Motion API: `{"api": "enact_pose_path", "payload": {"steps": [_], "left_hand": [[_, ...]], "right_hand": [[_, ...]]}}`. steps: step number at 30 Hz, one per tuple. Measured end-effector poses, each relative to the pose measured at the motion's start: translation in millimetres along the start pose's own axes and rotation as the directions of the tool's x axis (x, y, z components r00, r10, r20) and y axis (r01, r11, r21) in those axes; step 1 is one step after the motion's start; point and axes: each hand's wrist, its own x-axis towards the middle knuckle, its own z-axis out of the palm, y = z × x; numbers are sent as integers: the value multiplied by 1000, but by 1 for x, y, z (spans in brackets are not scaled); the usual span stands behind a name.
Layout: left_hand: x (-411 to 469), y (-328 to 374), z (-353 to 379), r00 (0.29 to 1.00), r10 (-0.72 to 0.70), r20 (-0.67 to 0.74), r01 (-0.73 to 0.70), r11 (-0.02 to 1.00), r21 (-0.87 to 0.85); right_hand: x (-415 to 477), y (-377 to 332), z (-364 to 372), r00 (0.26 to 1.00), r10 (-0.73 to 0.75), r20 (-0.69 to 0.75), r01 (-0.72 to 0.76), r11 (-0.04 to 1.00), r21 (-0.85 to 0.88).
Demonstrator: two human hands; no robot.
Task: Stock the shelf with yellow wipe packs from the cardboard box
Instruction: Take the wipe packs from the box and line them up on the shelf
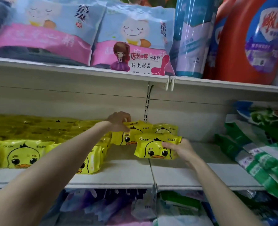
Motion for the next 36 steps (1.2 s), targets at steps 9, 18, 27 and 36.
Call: {"api": "enact_pose_path", "payload": {"steps": [9, 18, 27, 36], "left_hand": [[49, -27, 19, 995, 47, 90, -49, 998, 26], [58, -45, 28, 988, 15, 155, -37, 989, 141], [40, -48, -5, 998, 69, 14, -66, 987, -148], [12, -44, -1, 954, 38, 298, -42, 999, 8]], "right_hand": [[40, 11, 18, 995, 72, -67, -73, 997, -10], [65, 21, 25, 989, 128, -68, -137, 979, -148], [53, 5, 46, 992, 121, -31, -124, 984, -129], [60, -4, 82, 995, 96, 23, -93, 988, -121]]}}
